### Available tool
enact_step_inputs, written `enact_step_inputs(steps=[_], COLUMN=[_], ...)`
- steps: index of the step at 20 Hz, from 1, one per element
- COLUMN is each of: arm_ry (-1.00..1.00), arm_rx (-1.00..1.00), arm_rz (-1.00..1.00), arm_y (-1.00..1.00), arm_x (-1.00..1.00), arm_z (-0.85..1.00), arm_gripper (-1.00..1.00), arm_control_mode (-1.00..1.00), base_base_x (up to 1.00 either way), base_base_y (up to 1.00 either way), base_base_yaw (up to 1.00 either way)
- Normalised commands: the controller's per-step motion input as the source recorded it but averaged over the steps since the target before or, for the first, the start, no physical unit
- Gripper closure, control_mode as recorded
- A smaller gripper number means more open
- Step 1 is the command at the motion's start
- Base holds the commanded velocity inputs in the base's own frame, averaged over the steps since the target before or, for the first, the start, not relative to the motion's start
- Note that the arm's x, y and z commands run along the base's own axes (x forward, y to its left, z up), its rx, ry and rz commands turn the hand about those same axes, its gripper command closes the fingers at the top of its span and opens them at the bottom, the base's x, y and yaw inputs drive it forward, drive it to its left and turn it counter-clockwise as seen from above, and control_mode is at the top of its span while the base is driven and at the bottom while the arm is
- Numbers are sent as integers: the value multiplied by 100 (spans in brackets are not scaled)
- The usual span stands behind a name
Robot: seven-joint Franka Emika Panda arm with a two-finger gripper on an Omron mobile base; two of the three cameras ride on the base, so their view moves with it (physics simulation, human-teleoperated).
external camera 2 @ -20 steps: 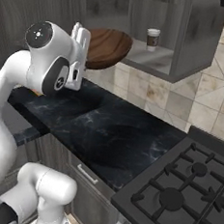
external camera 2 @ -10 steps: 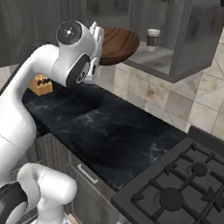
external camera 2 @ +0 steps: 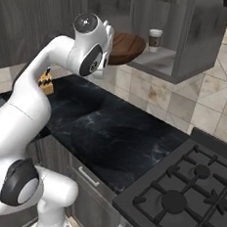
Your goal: Pick the mug and place it in the sink. Pick the bowl and place it in the open cabinet and then close the cabinet.
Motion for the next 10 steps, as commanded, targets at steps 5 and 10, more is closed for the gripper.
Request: enact_step_inputs(steps=[5,10], arm_ry=[0,0], arm_rx=[0,0], arm_rz=[1,1], arm_y=[-7,-4], arm_x=[42,44], arm_z=[0,0], arm_gripper=[100,100], arm_control_mode=[-100,-100], base_base_x=[0,0], base_base_y=[0,0], base_base_yaw=[0,0])
